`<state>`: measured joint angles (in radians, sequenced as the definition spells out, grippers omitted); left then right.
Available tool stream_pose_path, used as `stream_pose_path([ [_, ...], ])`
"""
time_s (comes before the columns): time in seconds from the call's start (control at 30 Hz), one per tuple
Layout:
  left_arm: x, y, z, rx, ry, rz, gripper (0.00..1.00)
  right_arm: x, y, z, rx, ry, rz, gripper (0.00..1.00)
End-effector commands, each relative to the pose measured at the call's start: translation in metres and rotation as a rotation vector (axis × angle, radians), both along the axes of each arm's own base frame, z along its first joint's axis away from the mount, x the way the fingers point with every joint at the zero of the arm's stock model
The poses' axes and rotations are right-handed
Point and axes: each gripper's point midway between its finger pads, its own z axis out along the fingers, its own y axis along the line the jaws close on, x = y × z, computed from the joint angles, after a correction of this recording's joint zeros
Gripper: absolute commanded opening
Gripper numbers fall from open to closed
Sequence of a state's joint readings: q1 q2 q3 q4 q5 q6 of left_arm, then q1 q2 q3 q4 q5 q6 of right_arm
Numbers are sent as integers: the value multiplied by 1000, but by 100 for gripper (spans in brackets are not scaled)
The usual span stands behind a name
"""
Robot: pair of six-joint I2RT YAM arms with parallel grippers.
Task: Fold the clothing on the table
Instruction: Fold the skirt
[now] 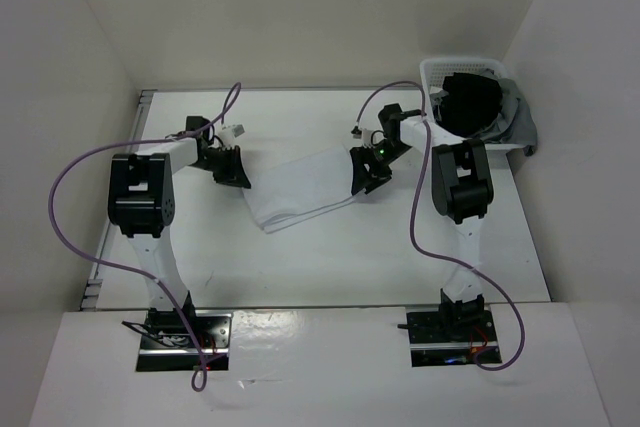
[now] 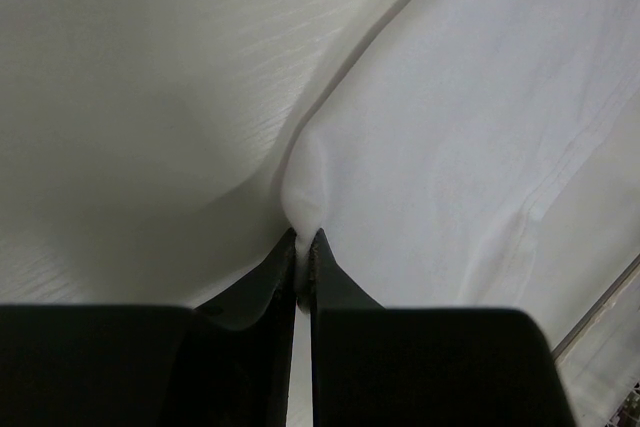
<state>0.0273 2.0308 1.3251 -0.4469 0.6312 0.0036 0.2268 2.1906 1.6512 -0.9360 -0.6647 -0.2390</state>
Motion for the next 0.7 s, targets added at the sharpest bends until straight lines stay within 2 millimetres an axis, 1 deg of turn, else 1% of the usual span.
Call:
stream_pose_path([
  [0.0,-8,1,8,3,-23,-32,5,2,6,6,32,-3,20,63],
  [0.03,-8,1,8,3,-23,-32,5,-1,5,4,30,6,19,63],
  [0.1,-10,0,10,-5,-23,-36,5,2,4,3,23,-5,19,63],
  [0.13,-10,0,10,-5,-23,-36,5,-1,4,1,21,5,19,63],
  [0.2,-10,0,9,-3,-29,-42,5,-2,4,-3,19,14,19,63],
  [0.23,-13,0,7,-3,-20,-42,5,-2,4,-3,19,14,19,63],
  [0.37,-12,0,10,-3,-29,-42,5,-2,4,-12,17,23,18,61],
  [0.47,-16,-1,9,-9,-26,-52,5,-5,3,-14,15,32,18,58],
  [0.57,-19,-1,6,-10,-17,-52,5,-7,4,-20,21,54,19,57],
  [0.67,-19,-1,6,-10,-17,-52,5,-2,6,-15,34,38,20,56],
])
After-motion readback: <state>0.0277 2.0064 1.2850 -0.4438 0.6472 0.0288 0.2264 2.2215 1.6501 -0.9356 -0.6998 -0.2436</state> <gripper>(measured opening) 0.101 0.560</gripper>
